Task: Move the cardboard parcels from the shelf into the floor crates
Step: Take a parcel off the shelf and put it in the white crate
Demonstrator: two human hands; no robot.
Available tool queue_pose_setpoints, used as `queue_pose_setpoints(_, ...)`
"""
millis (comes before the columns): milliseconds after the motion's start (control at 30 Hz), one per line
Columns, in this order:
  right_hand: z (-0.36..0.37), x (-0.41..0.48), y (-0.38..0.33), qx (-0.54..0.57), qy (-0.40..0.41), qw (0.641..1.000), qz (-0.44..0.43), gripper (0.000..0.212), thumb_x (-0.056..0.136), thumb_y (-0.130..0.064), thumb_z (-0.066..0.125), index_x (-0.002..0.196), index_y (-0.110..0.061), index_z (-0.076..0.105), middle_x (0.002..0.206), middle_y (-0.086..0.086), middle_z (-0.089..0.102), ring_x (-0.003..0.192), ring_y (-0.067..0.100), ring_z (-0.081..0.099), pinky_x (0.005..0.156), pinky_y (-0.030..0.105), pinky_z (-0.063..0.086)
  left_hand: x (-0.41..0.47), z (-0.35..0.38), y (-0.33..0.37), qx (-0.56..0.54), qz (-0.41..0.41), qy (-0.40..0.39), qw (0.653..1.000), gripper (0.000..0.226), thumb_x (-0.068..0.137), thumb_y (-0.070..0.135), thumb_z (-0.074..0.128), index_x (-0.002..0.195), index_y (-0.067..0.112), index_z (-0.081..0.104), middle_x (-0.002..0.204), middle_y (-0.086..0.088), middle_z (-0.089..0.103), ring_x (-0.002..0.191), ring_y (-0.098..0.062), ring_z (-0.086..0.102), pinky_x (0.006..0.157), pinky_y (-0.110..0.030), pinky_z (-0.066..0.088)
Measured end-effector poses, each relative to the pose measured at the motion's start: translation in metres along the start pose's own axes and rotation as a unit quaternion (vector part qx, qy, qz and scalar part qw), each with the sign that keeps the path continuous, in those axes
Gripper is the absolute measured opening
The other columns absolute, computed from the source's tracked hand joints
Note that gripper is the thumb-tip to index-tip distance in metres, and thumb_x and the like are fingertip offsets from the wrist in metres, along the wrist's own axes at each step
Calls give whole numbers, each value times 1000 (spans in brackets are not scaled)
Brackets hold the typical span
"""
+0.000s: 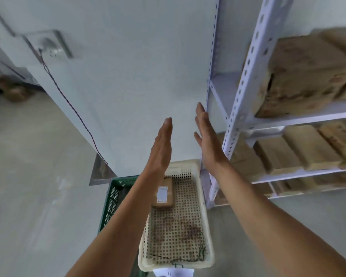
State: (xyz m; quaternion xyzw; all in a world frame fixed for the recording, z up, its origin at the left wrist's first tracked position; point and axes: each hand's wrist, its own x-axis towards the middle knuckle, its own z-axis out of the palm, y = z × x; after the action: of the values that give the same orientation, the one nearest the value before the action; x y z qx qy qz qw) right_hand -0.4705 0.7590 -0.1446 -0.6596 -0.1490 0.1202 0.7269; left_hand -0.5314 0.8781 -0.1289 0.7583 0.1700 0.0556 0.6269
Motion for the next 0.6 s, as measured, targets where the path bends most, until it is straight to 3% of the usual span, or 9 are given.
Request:
queue_pose_setpoints(267, -111, -88, -90, -13, 9, 997, -75, 69, 103, -64, 22, 168, -41, 16, 174, -24, 15, 159, -4, 16, 134, 46, 14, -80, 106, 76, -50, 76, -58, 994, 83, 97, 84, 30, 167, 42, 32, 175, 22, 26, 160, 0, 25, 135, -49, 21)
queue_pose_setpoints(400, -177, -124, -126, -33, 51, 993, -97, 104, 82, -97, 29, 168, -40, 15, 175, -20, 14, 159, -1, 16, 133, 41, 16, -110, 169, 110, -53, 100, -99, 989, 85, 94, 83, 30, 167, 42, 32, 172, 22, 28, 158, -1, 27, 126, -40, 28)
queue_pose_setpoints(467, -210, -138, -139, -34, 67, 992, -104, 111, 74, -102, 31, 167, -43, 15, 175, -21, 14, 159, -2, 17, 131, 36, 19, -122, 200, 125, -59, 107, -117, 986, 85, 96, 85, 31, 168, 41, 29, 173, 21, 28, 160, -3, 27, 125, -40, 30)
queue_pose_setpoints(600, -272, -156, -156, -25, 123, 987, -99, 80, 94, -78, 25, 165, -44, 19, 174, -21, 18, 158, -1, 19, 133, 43, 18, -134, 258, 152, -67, 106, -152, 980, 85, 94, 77, 26, 169, 39, 27, 177, 14, 27, 162, -10, 27, 131, -51, 28)
